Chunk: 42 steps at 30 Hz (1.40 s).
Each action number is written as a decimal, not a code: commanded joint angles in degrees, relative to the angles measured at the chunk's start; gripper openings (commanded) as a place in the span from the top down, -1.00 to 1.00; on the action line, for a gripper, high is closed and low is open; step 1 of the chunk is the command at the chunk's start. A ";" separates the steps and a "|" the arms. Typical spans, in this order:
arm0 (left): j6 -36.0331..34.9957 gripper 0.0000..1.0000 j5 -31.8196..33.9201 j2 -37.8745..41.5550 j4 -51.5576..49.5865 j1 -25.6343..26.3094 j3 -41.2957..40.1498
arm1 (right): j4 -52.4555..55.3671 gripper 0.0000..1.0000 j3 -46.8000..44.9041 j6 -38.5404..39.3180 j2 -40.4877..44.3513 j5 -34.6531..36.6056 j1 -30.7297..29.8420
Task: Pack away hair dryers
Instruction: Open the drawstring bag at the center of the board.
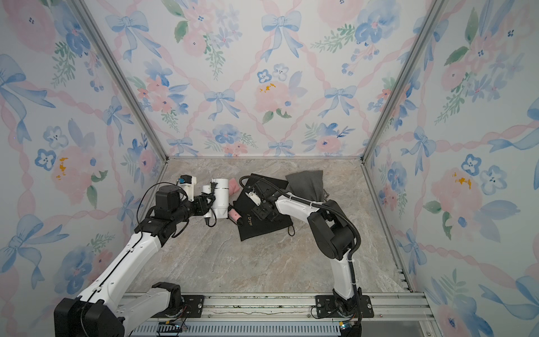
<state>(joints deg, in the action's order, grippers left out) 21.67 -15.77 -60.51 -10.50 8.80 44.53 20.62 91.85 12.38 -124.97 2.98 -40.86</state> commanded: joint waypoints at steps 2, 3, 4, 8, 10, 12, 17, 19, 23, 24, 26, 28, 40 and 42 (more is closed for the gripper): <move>0.48 0.93 -1.28 0.07 3.20 -0.01 0.37 | 2.08 -0.31 1.22 2.06 -2.07 1.46 -1.31; 0.55 0.94 -1.32 -0.04 3.16 -0.02 0.43 | 1.90 -0.31 1.14 2.35 -2.23 1.87 -1.61; 0.59 0.94 -1.37 -0.03 3.14 -0.01 0.51 | 2.01 -0.31 1.20 2.53 -2.53 2.15 -1.72; 0.59 0.94 -1.30 0.00 3.21 -0.06 0.69 | 2.92 -0.30 2.44 2.89 -3.98 3.04 -2.13; 0.57 0.94 -1.28 -0.02 3.20 -0.01 0.66 | 2.53 -0.29 2.54 3.17 -4.38 3.29 -2.44; 0.57 0.93 -1.26 -0.16 3.14 -0.01 0.77 | 2.68 -0.26 3.09 3.26 -5.02 3.93 -2.47; 0.64 0.93 -1.19 -0.33 3.16 -0.02 1.08 | 2.57 0.00 3.91 3.33 -5.81 5.08 -2.38; 0.61 0.93 -1.15 -0.27 3.20 -0.01 1.10 | 2.32 0.20 3.99 3.35 -5.82 5.12 -2.38; 0.57 0.93 -1.19 -0.20 3.20 -0.01 0.99 | 2.22 0.65 4.78 2.93 -5.51 5.37 -2.12; 0.61 0.93 -1.19 -0.15 3.21 -0.01 0.99 | 2.31 0.78 5.00 2.82 -5.26 5.36 -2.06; 0.65 0.93 -1.19 -0.11 3.21 -0.01 0.93 | 1.92 1.00 4.83 2.43 -4.34 4.93 -1.98; 0.63 0.93 -1.28 -0.05 3.19 -0.01 0.84 | 1.40 1.00 4.55 1.98 -3.32 4.26 -1.80; 2.06 0.92 -4.12 2.03 3.14 2.45 -3.37 | -0.40 1.00 3.47 -9.98 7.02 -12.72 4.75; 2.60 0.91 -2.87 1.97 3.19 5.04 -4.07 | -0.57 1.00 3.55 -11.08 8.08 -14.66 5.09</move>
<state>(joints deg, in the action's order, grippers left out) 22.94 -17.85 -60.05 -10.41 11.51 41.04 20.78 95.33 5.30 -118.34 -5.72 -36.45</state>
